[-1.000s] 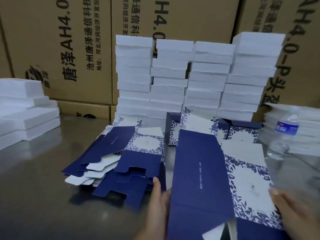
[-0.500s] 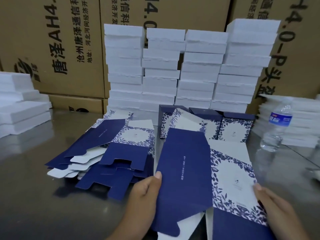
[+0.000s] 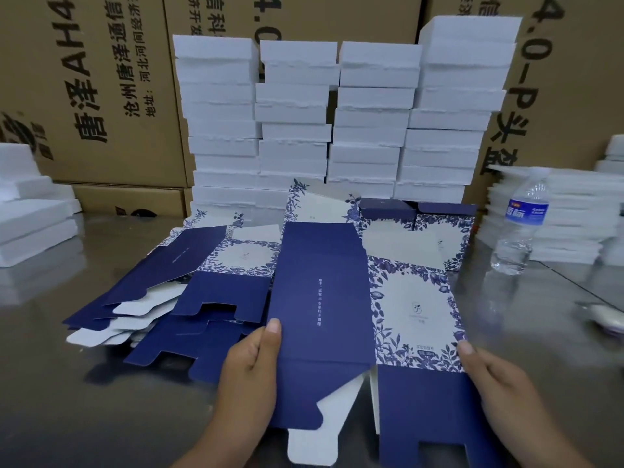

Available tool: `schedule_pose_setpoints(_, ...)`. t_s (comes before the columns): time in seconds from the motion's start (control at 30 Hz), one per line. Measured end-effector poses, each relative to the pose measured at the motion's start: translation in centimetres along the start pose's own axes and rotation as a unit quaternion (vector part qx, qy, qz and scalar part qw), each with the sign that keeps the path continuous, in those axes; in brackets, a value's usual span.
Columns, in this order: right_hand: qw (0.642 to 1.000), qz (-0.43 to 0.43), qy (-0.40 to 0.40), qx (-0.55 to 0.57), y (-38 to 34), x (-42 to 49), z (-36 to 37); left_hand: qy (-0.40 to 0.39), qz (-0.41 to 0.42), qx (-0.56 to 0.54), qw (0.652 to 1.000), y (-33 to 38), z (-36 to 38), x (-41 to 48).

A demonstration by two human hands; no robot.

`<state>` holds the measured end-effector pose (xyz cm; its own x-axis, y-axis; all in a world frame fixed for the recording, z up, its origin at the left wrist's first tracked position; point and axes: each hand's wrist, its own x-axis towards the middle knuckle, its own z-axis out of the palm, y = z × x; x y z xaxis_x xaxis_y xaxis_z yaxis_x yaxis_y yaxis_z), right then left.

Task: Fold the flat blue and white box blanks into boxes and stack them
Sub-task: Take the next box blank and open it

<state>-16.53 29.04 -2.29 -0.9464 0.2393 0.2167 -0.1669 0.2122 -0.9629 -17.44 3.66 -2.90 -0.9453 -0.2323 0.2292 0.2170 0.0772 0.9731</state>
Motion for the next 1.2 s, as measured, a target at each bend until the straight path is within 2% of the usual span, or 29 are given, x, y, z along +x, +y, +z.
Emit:
schedule_pose_setpoints(0.13,0.998,0.019,0.024,0.049,-0.3,0.0,0.0,-0.032,-0.022,0.001,0.999,-0.2,0.0,0.2)
schedule_pose_setpoints(0.27,0.999,-0.003,0.014,0.035,-0.3,0.2,-0.3,-0.084,-0.068,-0.022,0.994,-0.2,-0.1,0.3)
schedule_pose_setpoints(0.43,1.000,-0.003,-0.015,0.019,0.0,0.1,-0.4,-0.066,-0.109,-0.076,0.989,0.6,-0.2,0.5)
schedule_pose_setpoints(0.57,0.999,0.013,-0.028,0.035,-0.2,0.0,-0.2,-0.050,-0.114,-0.061,0.990,0.5,-0.2,0.4)
schedule_pose_setpoints(0.7,0.995,0.066,-0.055,0.054,-0.7,0.1,-0.5,-0.052,-0.127,-0.053,0.989,0.5,-0.4,0.4)
schedule_pose_setpoints(0.8,0.994,0.091,-0.040,0.046,-0.8,0.1,-0.7,-0.073,-0.129,-0.050,0.988,0.6,-0.3,0.4)
schedule_pose_setpoints(1.07,0.995,0.069,-0.060,0.040,-0.7,0.2,-0.7,-0.084,-0.135,-0.111,0.981,1.3,-0.4,0.3)
schedule_pose_setpoints(1.2,0.992,0.089,-0.079,0.051,-0.7,0.1,-0.9,-0.081,-0.135,-0.126,0.979,1.2,-0.5,0.4)
